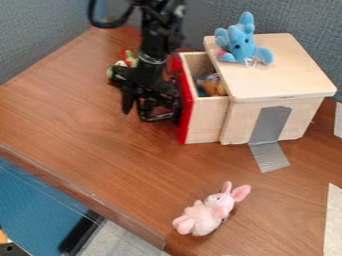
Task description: Open the drawer
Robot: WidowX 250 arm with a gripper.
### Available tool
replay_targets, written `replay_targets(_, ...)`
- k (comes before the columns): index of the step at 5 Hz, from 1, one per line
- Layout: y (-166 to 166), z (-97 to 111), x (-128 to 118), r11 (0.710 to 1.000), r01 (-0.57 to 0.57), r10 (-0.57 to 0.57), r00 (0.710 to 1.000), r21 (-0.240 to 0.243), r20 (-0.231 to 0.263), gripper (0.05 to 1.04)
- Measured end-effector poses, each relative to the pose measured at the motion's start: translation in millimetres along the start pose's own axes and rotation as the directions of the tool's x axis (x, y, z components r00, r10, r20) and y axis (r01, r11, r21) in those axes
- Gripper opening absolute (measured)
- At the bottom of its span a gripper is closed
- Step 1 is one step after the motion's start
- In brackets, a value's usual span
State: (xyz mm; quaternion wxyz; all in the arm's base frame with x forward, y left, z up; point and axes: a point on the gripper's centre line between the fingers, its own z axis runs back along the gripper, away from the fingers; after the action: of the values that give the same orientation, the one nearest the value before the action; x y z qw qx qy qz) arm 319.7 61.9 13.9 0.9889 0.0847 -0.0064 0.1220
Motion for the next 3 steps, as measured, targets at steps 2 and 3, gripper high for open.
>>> replay_targets(2,28,-5,-26,0.999,-0.044,0.044,0.999,0.013,-0.025,0.418)
replay_targets(3,27,1,-26,1.0,-0.021,0.021,1.0,-0.001,-0.016,0.728)
